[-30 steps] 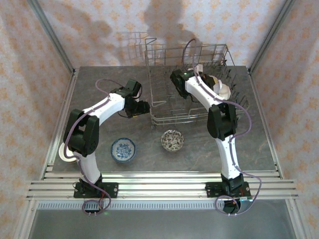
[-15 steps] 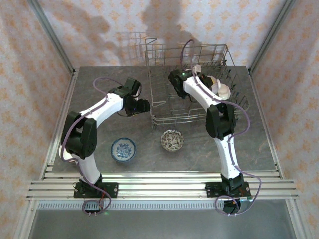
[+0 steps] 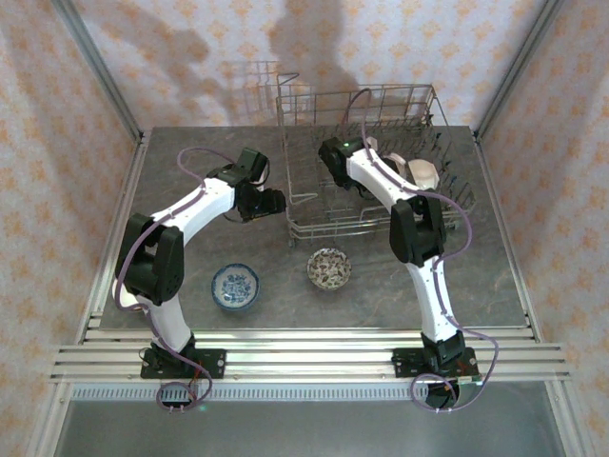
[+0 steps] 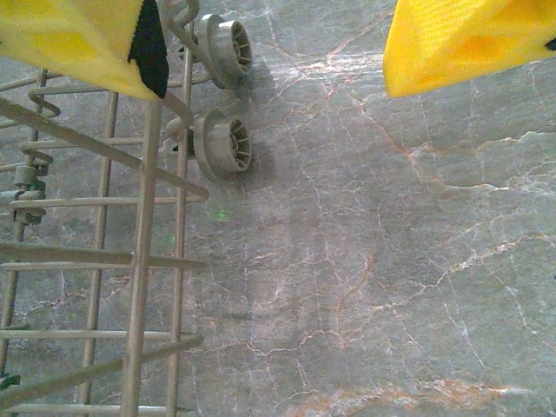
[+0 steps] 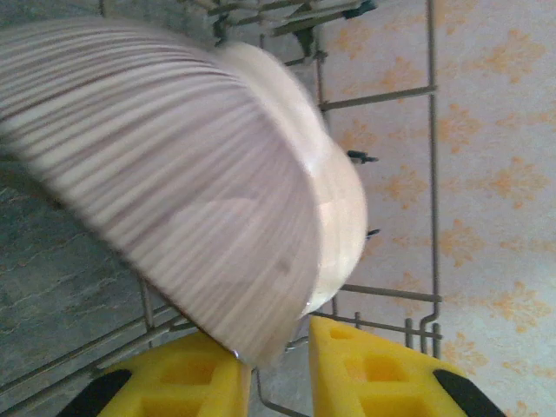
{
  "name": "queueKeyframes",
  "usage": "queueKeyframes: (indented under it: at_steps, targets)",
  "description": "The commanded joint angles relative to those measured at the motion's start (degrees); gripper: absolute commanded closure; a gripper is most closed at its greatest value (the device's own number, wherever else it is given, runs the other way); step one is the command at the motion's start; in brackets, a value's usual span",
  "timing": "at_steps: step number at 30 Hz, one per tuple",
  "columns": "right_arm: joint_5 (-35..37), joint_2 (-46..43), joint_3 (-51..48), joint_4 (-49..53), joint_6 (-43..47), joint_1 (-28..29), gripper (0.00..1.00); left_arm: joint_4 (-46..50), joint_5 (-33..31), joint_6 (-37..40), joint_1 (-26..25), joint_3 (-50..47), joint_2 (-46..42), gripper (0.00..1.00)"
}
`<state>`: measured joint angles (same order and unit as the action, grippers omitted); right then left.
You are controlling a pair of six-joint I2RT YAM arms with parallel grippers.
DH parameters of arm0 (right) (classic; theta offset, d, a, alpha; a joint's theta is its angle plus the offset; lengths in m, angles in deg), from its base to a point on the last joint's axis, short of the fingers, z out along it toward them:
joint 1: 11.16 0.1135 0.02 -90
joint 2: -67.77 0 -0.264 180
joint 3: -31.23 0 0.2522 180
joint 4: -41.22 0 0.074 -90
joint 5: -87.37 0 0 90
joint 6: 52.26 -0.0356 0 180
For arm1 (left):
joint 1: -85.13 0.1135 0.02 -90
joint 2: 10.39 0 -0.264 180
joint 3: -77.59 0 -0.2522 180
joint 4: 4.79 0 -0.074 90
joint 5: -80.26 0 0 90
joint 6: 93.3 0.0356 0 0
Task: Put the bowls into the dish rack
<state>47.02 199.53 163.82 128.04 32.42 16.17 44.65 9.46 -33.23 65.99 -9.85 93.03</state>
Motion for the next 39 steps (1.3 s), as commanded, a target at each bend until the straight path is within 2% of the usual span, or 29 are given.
queueKeyframes:
  at_steps: [1,10,14,15,18,19,30,34,39]
  targets:
    - [-2.1,1.6,0.9,1.5,-1.6,-1.0,0.77,-0.5,-0.5,0.0,-0.5,-0.4,-2.7,0.32]
    - [-4.0,0.8,1.2,0.7,-0.9,-1.1,0.77,-1.3,-0.2,-0.3,-0.5,-0.9,-2.5,0.32]
    - [-1.8,1.0,1.3,-0.7,0.9,-1.2,0.75,-1.6,-0.1,-0.3,-0.4,-0.8,-2.5,0.32]
    - [-1.8,0.9,1.4,-1.4,1.5,-1.3,0.72,-1.5,-0.1,-0.2,-0.4,-0.8,-2.5,0.32]
    - [-3.9,-0.2,0.8,-3.4,4.4,-1.6,0.51,-1.3,-0.2,0.0,-0.5,-0.7,-2.5,0.32]
    - [-4.5,-1.0,0.1,-4.7,5.5,-1.7,0.49,-1.2,-0.2,0.0,-0.5,-0.8,-2.6,0.32]
    - [-11.3,-1.2,0.4,-9.7,14.9,-4.0,0.47,-2.4,0.1,-1.0,-0.4,-1.5,-2.1,0.32]
    - [-14.4,-1.2,0.0,-10.5,18.3,-4.3,0.38,-2.5,0.2,-1.1,-0.4,-1.4,-2.1,0.32]
    - [-17.4,-3.2,-1.8,-13.2,22.3,-5.1,0.34,-2.4,0.4,-1.0,-0.5,-1.3,-2.0,0.32]
